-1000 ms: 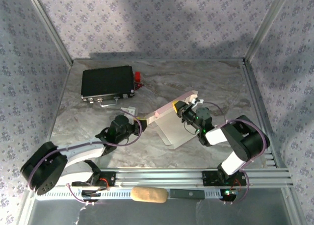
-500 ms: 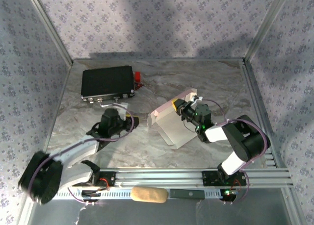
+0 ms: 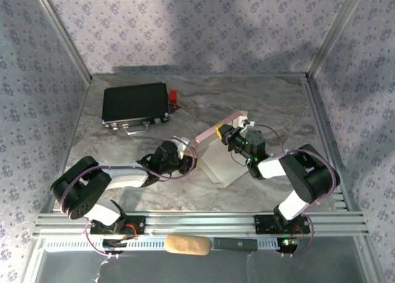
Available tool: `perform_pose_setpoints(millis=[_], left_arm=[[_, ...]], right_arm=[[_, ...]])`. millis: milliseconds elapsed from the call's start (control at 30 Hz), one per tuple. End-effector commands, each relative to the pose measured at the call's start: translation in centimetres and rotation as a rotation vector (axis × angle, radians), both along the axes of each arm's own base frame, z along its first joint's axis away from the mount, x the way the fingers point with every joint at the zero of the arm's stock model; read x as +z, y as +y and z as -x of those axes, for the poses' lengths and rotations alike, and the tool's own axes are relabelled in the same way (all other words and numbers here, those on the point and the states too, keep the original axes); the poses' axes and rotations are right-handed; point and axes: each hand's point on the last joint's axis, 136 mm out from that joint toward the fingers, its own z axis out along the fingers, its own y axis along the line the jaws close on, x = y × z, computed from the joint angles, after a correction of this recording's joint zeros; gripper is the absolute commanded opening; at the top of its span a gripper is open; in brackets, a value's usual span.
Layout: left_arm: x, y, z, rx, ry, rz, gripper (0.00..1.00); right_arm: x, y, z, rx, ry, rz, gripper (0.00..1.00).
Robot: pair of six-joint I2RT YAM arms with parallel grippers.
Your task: Fold the paper box
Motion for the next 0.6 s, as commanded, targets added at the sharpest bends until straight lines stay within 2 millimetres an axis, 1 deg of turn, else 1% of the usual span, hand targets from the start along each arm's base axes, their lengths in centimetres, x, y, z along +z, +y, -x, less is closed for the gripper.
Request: perform_pose_setpoints(millis=[0, 167, 200, 267, 300, 367, 400, 467, 500, 567], left_arm=[[3.4, -1.5, -1.9, 0.039, -0.110, 0.074, 0.37], [4.3, -1.6, -2.0, 0.056, -0.132, 0.100, 0.38], [4.4, -1.5, -1.9, 0.065, -0.133, 0.094, 0.39], [5.0, -0.3, -1.6, 0.126, -0.149, 0.069, 0.44], [5.2, 0.2, -1.1, 0.156, -0.146, 0.051, 0.47], [5.8, 0.9, 0.6, 0.216, -0.134, 0.030, 0.49], [6.1, 0.8, 1.6, 0.223, -0.121, 0.055, 0.50], [6.5, -0.4, 3.4, 0.234, -0.055, 0.127, 0.50], [6.4, -1.1, 3.8, 0.237, -0.021, 0.153, 0.50], [6.4, -3.2, 4.2, 0.226, 0.040, 0.241, 0.50]], right_arm=[[-1.1, 0.3, -0.1, 0.009, 0.035, 0.022, 0.00], [-1.0, 0.3, -0.2, 0.003, 0.038, 0.021, 0.00], [-1.0, 0.2, -0.2, 0.001, 0.040, 0.022, 0.00], [-1.1, -0.1, -0.2, -0.012, 0.048, 0.024, 0.00], [-1.2, -0.3, -0.3, -0.023, 0.052, 0.025, 0.00], [-1.3, -0.8, -0.3, -0.044, 0.063, 0.024, 0.00], [-1.2, -0.9, -0.5, -0.051, 0.064, 0.024, 0.00], [-1.0, -1.0, -0.6, -0.061, 0.073, 0.027, 0.00], [-1.0, -1.1, -0.7, -0.067, 0.076, 0.028, 0.00], [-1.0, -1.1, -0.8, -0.075, 0.088, 0.032, 0.00]])
